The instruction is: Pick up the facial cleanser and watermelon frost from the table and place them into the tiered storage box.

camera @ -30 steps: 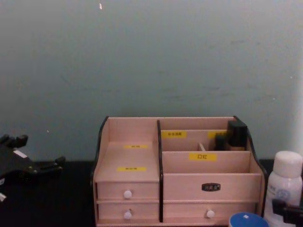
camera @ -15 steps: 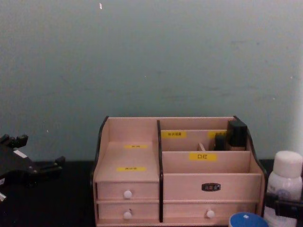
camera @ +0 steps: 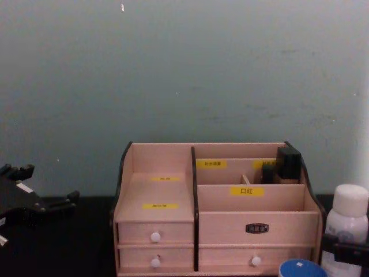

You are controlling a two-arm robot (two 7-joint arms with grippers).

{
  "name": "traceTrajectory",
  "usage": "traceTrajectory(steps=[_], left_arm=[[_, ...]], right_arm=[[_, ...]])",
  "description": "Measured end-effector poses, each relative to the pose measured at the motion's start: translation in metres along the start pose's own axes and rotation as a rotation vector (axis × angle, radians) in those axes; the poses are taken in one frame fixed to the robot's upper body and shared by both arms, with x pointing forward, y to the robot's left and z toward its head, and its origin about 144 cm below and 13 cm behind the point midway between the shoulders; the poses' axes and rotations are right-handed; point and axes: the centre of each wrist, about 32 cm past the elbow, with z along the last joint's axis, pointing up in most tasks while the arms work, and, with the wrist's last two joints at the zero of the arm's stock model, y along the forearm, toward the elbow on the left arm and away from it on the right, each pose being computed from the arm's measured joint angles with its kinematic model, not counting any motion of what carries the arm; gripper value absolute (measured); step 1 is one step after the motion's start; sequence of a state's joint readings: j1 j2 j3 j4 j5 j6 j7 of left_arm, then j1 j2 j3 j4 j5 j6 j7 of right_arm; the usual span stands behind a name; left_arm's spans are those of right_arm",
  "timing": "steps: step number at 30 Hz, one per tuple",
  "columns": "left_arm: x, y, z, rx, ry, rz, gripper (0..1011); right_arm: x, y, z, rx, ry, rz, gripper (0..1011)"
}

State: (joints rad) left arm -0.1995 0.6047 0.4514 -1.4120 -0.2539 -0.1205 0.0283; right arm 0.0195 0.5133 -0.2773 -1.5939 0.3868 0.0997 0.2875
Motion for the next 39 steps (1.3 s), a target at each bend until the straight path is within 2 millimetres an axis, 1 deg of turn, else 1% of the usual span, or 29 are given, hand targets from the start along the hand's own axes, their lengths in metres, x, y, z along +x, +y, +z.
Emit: traceTrajectory(steps=[2,3,6,7,8,12,14,16,18,30,37,39], left_arm=[[0.000,0.000,0.000,0.000,0.000,0.000,1001],[0.000,0.000,0.000,0.000,0.000,0.000,1001],[0.000,0.000,0.000,0.000,0.000,0.000,1001],[0.000,0.000,0.000,0.000,0.000,0.000,1001],[0.000,0.000,0.000,0.000,0.000,0.000,1001],[0.000,0.000,0.000,0.000,0.000,0.000,1001],[0.000,0.000,0.000,0.000,0.000,0.000,1001],[0.000,0.000,0.000,0.000,0.000,0.000,1001],[0.000,0.000,0.000,0.000,0.000,0.000,1001],[0.000,0.000,0.000,0.000,0.000,0.000,1001],[0.000,0.000,0.000,0.000,0.000,0.000,1001],[0.000,0.000,0.000,0.000,0.000,0.000,1001]], right_arm=[[0.000,0.000,0.000,0.000,0.000,0.000,1000],[0.000,0.000,0.000,0.000,0.001,0.000,969],[0.000,0.000,0.000,0.000,0.001,0.001,924],[0.000,0.000,0.000,0.000,0.001,0.001,882],[0.000,0.000,0.000,0.000,0.002,0.001,882],[0.000,0.000,0.000,0.000,0.002,0.001,759],[0.000,0.000,0.000,0.000,0.002,0.001,717],[0.000,0.000,0.000,0.000,0.002,0.001,638],[0.000,0.000,0.000,0.000,0.002,0.001,595],[0.000,-0.002,0.001,0.001,0.005,0.001,595],[0.002,-0.014,0.013,0.002,0.008,0.025,595],[0.002,-0.019,0.020,0.002,0.007,0.037,595]])
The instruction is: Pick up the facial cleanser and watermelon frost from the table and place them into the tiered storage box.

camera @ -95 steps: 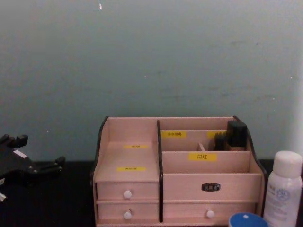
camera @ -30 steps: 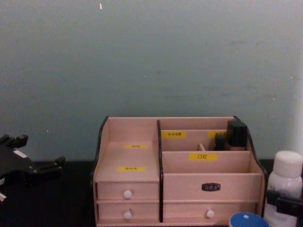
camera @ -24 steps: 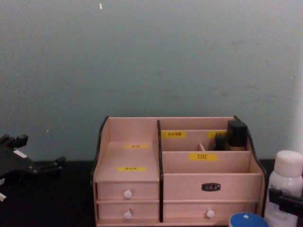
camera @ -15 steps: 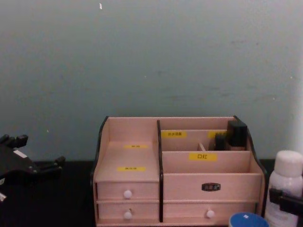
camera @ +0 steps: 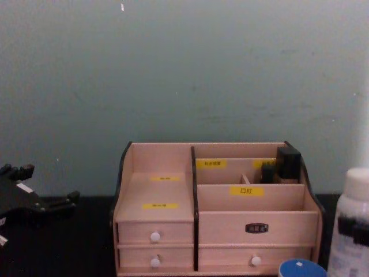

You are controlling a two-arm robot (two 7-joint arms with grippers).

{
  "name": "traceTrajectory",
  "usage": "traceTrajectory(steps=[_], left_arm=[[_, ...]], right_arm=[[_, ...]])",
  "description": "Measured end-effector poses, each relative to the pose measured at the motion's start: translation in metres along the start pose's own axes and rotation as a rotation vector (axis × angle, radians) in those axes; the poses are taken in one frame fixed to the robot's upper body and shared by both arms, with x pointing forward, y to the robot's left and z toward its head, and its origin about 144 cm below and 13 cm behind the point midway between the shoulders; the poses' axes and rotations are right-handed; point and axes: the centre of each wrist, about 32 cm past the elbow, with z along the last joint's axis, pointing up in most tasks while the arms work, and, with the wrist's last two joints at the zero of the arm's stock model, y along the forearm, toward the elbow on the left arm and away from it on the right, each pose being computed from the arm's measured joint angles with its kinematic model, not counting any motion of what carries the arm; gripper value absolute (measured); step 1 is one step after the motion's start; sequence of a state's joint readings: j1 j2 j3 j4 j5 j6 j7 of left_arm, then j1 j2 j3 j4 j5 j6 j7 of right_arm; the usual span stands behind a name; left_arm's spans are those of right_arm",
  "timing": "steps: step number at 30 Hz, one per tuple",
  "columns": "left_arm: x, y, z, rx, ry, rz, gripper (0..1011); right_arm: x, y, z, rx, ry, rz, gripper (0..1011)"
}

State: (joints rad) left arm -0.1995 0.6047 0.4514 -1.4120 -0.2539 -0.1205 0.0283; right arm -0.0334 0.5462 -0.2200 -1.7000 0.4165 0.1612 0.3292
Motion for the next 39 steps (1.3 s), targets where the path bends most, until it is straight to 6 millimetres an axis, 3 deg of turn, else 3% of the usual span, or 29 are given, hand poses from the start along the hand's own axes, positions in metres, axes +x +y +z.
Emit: traceTrajectory(steps=[7,13,20,26,39], left_arm=[[0.000,0.000,0.000,0.000,0.000,0.000,1001],[0.000,0.000,0.000,0.000,0.000,0.000,1001],[0.000,0.000,0.000,0.000,0.000,0.000,1001],[0.000,0.000,0.000,0.000,0.000,0.000,1002],[0.000,0.000,0.000,0.000,0.000,0.000,1001]], right_arm=[[0.004,-0.010,0.025,0.027,-0.006,0.027,595],[0.008,-0.005,0.047,0.060,-0.010,0.037,595],[0.010,0.021,0.070,0.084,-0.031,0.036,594],[0.011,0.057,0.087,0.084,-0.027,0.023,595],[0.013,0.116,0.107,0.077,-0.016,0.028,595]])
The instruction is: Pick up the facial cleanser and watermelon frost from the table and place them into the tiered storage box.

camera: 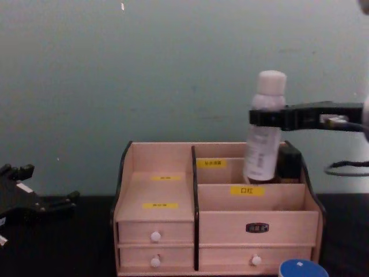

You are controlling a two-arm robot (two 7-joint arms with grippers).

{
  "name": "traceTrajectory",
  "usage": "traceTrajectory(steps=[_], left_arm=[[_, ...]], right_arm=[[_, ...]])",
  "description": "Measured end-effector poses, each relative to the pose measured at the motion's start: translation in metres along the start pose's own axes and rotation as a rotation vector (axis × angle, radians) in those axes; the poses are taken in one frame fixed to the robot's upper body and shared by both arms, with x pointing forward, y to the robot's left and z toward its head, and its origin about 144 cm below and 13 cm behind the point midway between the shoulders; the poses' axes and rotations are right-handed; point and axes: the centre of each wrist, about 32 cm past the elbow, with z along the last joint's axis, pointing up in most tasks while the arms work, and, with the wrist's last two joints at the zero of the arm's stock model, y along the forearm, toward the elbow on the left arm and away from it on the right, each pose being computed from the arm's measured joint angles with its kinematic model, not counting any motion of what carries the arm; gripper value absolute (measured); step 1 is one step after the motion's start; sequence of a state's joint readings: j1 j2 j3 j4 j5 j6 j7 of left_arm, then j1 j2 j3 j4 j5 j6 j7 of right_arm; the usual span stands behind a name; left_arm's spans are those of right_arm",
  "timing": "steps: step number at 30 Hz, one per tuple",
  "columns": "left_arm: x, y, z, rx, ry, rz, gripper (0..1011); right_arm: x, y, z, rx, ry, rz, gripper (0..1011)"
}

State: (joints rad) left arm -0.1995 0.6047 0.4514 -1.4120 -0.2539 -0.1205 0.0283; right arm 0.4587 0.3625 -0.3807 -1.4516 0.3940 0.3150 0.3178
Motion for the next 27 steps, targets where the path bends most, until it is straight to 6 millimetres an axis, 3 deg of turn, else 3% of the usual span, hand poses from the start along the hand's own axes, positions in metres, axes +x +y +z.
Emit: traceTrajectory(steps=[12,27], left_arm=[[0.000,0.000,0.000,0.000,0.000,0.000,1001],[0.000,0.000,0.000,0.000,0.000,0.000,1001]], right_arm=[[-0.005,0.032,0.003,-0.013,0.005,0.014,594],[-0.010,0.045,-0.001,-0.027,-0.001,0.035,595]])
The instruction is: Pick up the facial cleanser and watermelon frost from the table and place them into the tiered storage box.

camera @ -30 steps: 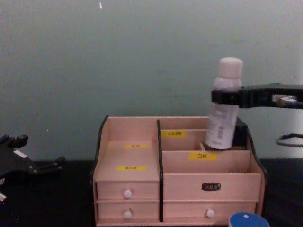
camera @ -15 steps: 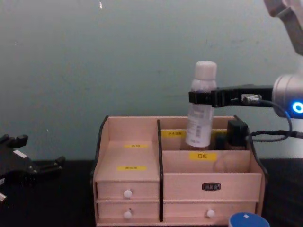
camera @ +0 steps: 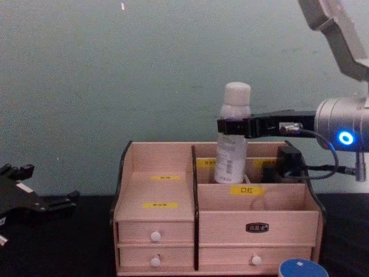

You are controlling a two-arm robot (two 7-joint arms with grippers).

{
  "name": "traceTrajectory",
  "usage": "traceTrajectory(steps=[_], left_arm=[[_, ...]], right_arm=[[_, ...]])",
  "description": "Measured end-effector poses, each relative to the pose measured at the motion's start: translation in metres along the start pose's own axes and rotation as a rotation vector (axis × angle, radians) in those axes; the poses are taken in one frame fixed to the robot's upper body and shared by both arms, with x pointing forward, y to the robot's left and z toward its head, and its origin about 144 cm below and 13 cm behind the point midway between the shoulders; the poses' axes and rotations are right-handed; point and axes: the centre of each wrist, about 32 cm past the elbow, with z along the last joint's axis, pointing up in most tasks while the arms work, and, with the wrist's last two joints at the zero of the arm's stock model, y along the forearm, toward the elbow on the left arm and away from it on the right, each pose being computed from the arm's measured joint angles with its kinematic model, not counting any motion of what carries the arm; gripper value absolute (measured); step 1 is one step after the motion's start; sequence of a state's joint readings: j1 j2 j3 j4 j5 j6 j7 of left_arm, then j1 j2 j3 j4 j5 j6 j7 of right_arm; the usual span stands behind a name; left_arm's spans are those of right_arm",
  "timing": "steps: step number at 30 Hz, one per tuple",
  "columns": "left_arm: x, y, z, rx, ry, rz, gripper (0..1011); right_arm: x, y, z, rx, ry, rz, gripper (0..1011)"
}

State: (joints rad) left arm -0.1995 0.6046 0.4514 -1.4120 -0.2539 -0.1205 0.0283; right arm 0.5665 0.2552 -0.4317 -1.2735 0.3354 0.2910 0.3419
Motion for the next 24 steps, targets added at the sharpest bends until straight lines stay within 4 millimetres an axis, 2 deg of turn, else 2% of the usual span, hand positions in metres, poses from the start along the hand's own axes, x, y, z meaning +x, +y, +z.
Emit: traceTrajectory(steps=[24], left_arm=[[0.000,0.000,0.000,0.000,0.000,0.000,1001]], right_arm=[[-0.004,0.015,-0.023,-0.069,-0.012,-0.006,595]])
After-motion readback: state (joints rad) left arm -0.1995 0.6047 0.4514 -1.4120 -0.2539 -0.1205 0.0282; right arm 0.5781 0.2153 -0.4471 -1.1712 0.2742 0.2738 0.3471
